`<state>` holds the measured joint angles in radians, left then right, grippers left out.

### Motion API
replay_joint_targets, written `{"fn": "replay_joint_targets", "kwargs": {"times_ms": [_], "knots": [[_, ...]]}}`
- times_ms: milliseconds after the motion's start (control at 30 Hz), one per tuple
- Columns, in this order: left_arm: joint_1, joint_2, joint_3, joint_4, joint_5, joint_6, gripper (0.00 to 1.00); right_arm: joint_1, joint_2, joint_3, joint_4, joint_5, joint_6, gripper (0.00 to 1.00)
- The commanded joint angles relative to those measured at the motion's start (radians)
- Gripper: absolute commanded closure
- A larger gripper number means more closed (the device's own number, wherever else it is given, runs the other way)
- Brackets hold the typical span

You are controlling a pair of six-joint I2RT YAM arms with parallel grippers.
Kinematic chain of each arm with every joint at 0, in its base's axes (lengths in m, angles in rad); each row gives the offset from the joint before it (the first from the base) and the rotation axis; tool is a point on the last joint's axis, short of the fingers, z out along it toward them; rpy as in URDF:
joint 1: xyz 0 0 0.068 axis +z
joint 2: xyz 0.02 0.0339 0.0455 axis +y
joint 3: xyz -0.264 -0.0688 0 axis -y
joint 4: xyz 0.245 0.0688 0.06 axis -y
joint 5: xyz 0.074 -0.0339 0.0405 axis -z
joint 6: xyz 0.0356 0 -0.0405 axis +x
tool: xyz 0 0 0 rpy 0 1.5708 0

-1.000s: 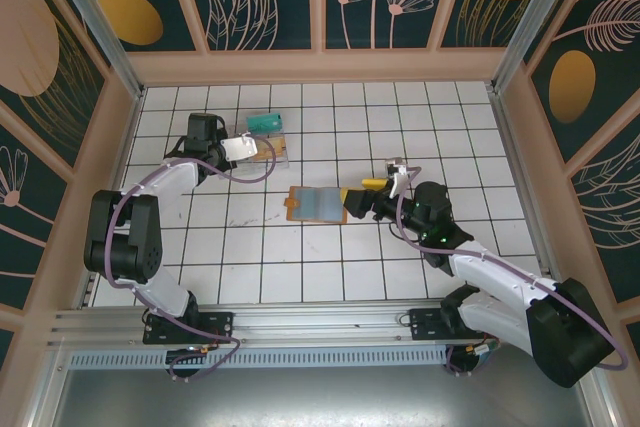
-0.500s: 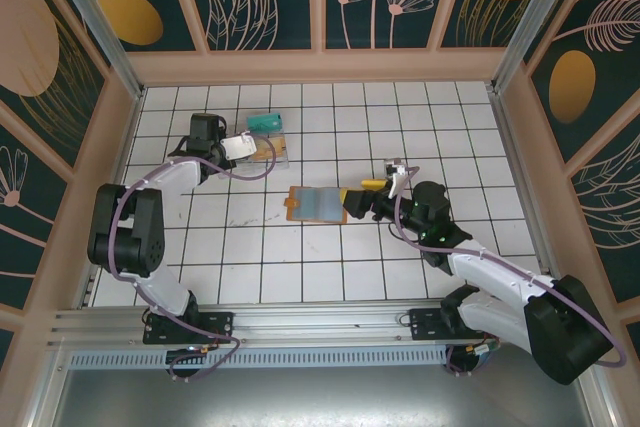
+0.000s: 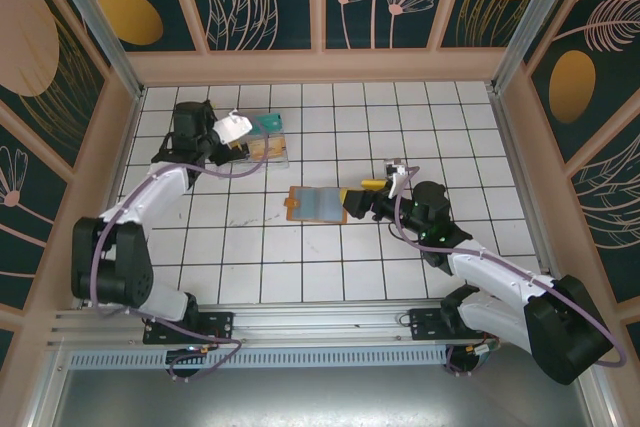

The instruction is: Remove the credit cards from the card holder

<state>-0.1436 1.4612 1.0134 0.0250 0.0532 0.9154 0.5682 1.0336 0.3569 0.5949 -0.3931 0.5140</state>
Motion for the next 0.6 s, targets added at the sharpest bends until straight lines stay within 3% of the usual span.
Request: {"fn": "replay_joint_targets", "kwargs": {"times_ms": [0, 200, 400, 500, 567], "knots": [[0.006, -0.091, -0.033, 0.086, 0.039, -0.254, 0.01, -0.007, 0.007, -0.012, 0.046, -0.012, 0.015, 0.01], [0.006, -0.198, -0.074, 0.133, -0.134, -0.695, 0.01, -0.004, 0.007, -0.015, 0.055, -0.020, 0.024, 0.01], [0.006, -0.208, 0.076, -0.192, -0.249, -1.003, 0.01, 0.002, 0.011, -0.017, 0.060, -0.012, 0.024, 0.01], [0.006, -0.235, 0.031, -0.236, -0.196, -1.147, 0.01, 0.010, 0.031, -0.010, 0.042, 0.013, 0.015, 0.01], [0.006, -0.293, -0.048, -0.182, -0.123, -1.228, 0.01, 0.019, 0.053, 0.000, 0.020, 0.048, 0.000, 0.01]]}}
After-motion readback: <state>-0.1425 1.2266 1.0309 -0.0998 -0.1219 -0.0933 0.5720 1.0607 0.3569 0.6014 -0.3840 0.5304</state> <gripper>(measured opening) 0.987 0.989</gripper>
